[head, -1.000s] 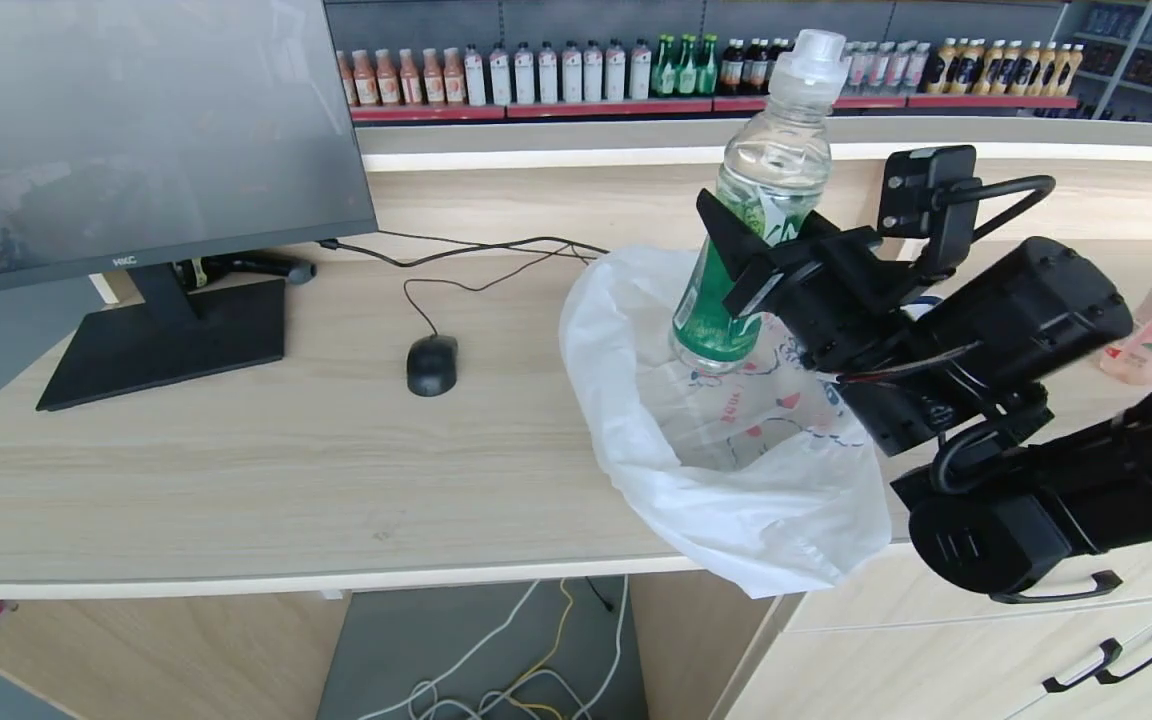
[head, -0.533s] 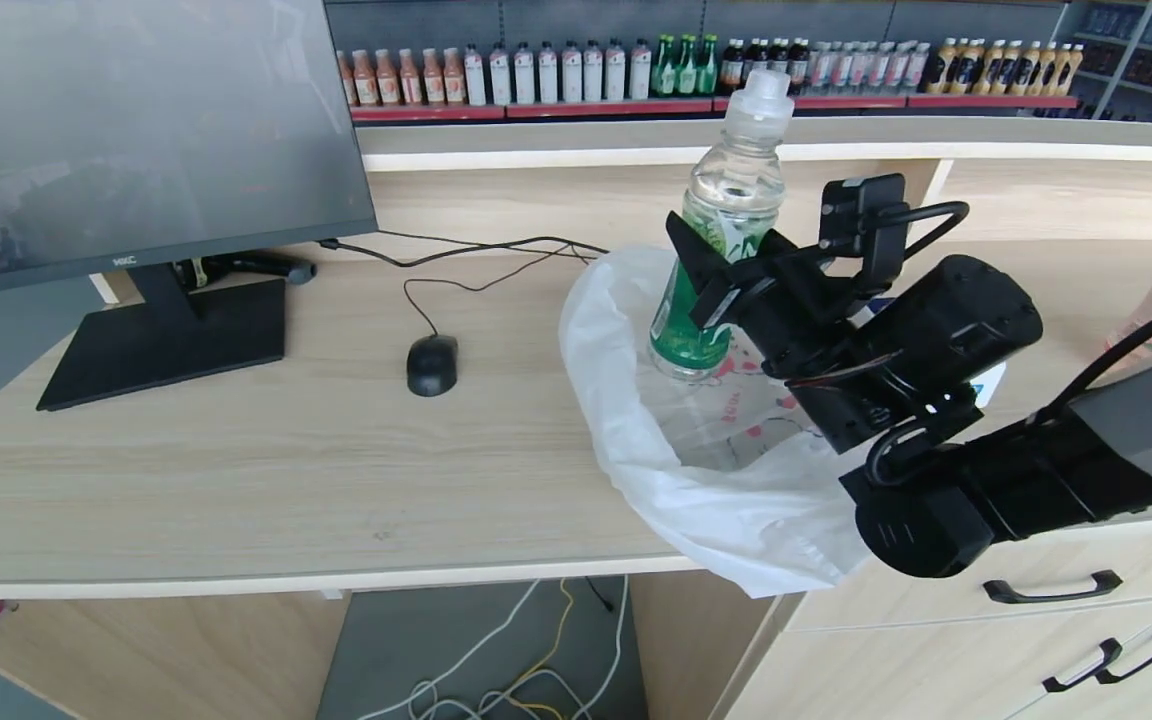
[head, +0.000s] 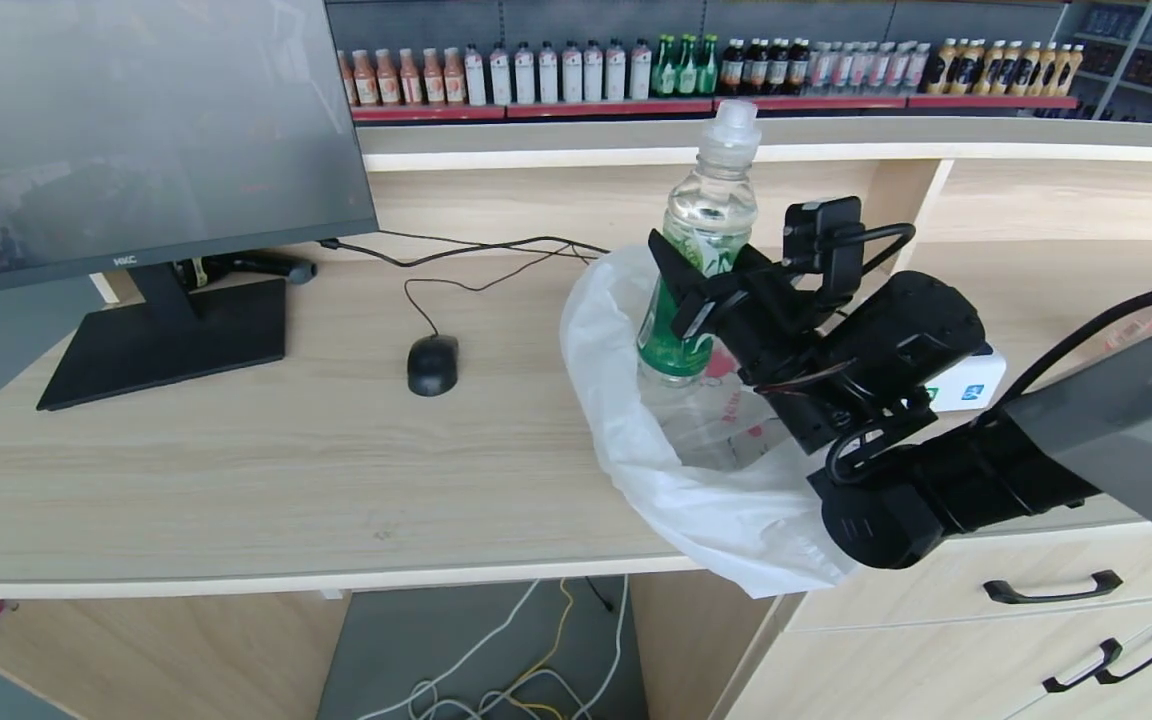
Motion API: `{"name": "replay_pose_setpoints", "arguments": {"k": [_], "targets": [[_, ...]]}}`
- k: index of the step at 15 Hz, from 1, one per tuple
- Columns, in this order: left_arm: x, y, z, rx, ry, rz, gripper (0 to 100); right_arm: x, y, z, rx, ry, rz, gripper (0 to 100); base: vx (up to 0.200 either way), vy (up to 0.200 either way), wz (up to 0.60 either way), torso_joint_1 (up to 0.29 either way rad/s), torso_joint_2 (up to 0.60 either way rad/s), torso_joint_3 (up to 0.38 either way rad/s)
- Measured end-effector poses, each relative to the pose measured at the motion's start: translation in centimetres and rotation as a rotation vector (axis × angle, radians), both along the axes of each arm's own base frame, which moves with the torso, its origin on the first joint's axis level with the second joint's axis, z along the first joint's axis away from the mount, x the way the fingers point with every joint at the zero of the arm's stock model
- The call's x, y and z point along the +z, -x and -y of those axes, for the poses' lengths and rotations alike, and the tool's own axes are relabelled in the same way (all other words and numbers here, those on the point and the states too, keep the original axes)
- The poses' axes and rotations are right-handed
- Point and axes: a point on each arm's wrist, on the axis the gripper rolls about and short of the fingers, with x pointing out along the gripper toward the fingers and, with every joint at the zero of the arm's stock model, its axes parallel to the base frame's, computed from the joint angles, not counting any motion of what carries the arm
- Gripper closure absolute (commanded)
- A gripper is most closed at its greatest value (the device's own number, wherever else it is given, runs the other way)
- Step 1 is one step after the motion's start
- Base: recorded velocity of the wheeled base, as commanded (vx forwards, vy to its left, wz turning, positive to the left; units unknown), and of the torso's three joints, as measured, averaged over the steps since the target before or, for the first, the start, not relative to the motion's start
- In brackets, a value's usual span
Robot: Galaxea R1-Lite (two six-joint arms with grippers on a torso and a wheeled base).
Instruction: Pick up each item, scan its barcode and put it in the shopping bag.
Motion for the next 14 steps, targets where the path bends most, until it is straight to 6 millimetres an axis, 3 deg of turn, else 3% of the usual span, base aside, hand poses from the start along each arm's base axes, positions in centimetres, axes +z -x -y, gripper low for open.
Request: {"name": "replay_pose_setpoints", "arguments": {"k": [14], "targets": [[0.0,0.0,0.0,0.0,0.0,0.0,0,-2.8,-0.8,-0.2,0.003,0.02,-0.065,100,0.0,0.0,0.0,0.0,0.0,0.0]]}}
